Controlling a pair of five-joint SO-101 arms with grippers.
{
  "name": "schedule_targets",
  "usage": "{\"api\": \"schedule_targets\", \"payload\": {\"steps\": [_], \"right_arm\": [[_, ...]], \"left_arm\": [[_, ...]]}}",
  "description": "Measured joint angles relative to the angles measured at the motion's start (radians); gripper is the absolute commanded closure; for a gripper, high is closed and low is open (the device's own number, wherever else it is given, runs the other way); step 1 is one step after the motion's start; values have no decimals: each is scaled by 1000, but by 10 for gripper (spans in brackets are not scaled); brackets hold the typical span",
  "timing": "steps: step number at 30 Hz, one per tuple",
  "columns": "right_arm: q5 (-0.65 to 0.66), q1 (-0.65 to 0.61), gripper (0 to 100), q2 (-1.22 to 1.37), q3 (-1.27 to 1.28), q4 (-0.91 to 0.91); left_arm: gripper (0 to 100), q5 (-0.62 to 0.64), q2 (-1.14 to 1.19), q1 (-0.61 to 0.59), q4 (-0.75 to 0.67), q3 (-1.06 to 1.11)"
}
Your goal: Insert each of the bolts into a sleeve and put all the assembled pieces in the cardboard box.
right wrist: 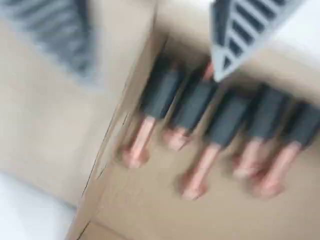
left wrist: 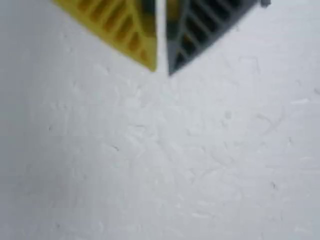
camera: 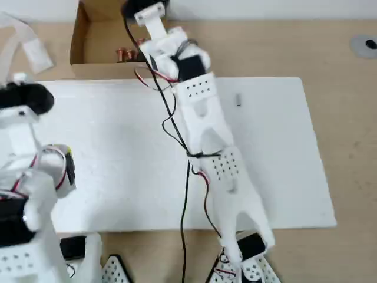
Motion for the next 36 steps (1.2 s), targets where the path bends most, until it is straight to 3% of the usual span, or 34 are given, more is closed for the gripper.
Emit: {"api": "schedule_targets", "payload": {"steps": [6, 15, 21, 27, 36], "right_arm": [[2, -15, 989, -181, 0, 344], [-58, -29, 989, -540, 94, 382], [-60, -34, 989, -933, 577, 382], [-60, -20, 989, -1347, 1142, 381], [-60, 170, 988, -1823, 1916, 249]], "left_arm": [[991, -55, -203, 0, -120, 229], [992, -72, -526, 0, -354, 612], [993, -72, -724, 0, -396, 784], [992, -72, -749, 0, -400, 913], [992, -72, -752, 0, -404, 1065]]}}
